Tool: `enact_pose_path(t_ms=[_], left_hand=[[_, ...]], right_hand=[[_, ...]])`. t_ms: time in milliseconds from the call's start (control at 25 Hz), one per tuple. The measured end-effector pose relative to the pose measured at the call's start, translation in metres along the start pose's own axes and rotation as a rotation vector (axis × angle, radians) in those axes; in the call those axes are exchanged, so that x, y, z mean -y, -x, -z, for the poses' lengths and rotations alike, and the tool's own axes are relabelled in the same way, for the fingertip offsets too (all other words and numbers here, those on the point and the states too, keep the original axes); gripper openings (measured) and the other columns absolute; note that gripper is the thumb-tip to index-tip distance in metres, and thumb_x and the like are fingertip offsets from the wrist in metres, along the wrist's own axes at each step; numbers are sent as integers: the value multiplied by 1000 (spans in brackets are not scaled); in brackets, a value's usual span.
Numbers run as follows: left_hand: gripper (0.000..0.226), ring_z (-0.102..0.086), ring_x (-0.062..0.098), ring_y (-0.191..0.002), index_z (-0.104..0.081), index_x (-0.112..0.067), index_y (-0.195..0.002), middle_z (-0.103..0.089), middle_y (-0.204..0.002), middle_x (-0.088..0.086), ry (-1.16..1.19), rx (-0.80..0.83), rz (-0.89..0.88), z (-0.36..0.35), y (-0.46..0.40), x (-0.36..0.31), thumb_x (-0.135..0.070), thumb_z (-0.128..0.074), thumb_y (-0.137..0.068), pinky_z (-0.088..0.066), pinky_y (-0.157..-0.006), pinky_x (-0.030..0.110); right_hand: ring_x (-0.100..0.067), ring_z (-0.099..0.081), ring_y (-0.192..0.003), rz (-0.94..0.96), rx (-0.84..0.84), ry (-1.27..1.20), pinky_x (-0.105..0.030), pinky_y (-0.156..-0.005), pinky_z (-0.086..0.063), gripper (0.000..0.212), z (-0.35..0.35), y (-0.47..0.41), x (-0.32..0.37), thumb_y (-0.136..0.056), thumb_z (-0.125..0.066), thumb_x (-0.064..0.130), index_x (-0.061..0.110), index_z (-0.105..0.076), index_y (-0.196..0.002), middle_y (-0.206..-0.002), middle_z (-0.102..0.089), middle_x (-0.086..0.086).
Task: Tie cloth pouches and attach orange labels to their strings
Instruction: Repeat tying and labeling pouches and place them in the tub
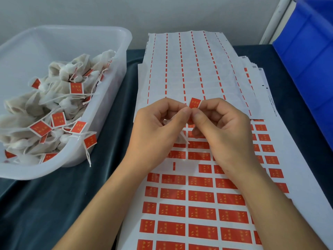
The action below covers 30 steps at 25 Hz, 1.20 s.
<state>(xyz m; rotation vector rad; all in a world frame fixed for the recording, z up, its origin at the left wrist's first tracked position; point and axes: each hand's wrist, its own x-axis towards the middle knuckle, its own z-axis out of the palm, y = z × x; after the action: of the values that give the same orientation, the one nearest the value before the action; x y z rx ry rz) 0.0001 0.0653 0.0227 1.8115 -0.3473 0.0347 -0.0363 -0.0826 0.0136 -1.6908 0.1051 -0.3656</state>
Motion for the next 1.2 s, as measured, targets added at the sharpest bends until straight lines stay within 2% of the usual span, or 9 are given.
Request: enact_pose_path(t_ms=[200, 320, 440, 520, 600, 840, 1200], left_hand=[[15, -76, 9, -79, -77, -27, -91, -78, -83, -11, 4, -79, 44, -1, 0, 1, -28, -67, -102, -60, -73, 19], [17, -76, 9, -75, -77, -22, -91, -78, -81, -7, 79, -73, 86, 1, 0, -2, -25, -66, -103, -57, -70, 15], [18, -75, 8, -73, -77, -17, -90, -78, -79, -6, 124, -61, 99, 1, -1, -3, -21, -65, -103, -57, -70, 15], [18, -75, 10, -73, -77, -18, -89, -77, -79, -5, 128, -63, 107, 1, -1, -3, -21, -65, -103, -57, -70, 17], [16, -75, 11, -74, -76, -18, -89, -78, -80, -5, 137, -59, 111, 2, -1, -3, -22, -67, -101, -58, -71, 18], [13, -75, 12, -71, -77, -20, -88, -78, -78, -3, 123, -86, 111, 0, -1, 0, -26, -73, -98, -59, -69, 18], [13, -75, 12, -72, -76, -24, -89, -77, -79, -6, 53, -86, 92, -3, 0, 4, -32, -71, -99, -59, -68, 17]], right_hand=[[-10, -69, -87, 31, -6, 86, -19, -68, -59, 14, 1, 0, -2, -96, -64, 39, 39, -67, -110, -104, -69, 20], [-12, -69, -90, -19, 75, -14, -23, -67, -60, 25, 3, -1, -2, -96, -56, 36, 41, -66, -118, -115, -66, 19], [-7, -69, -90, -14, 166, 50, -15, -72, -58, 21, 2, -2, -4, -101, -60, 33, 44, -66, -118, -105, -70, 20], [-2, -68, -92, -10, 158, 87, -12, -74, -56, 13, 0, -2, -6, -101, -62, 33, 42, -68, -108, -98, -70, 23], [-2, -68, -91, 5, 117, 106, -13, -75, -56, 9, 1, -2, -6, -100, -62, 34, 38, -70, -101, -93, -71, 23], [-8, -69, -82, 41, 47, 84, -16, -69, -57, 10, 3, -3, -3, -100, -64, 30, 34, -73, -99, -86, -72, 18], [-9, -69, -85, 35, 53, 47, -17, -71, -57, 8, 4, -1, -2, -99, -66, 32, 31, -73, -99, -86, -73, 15]])
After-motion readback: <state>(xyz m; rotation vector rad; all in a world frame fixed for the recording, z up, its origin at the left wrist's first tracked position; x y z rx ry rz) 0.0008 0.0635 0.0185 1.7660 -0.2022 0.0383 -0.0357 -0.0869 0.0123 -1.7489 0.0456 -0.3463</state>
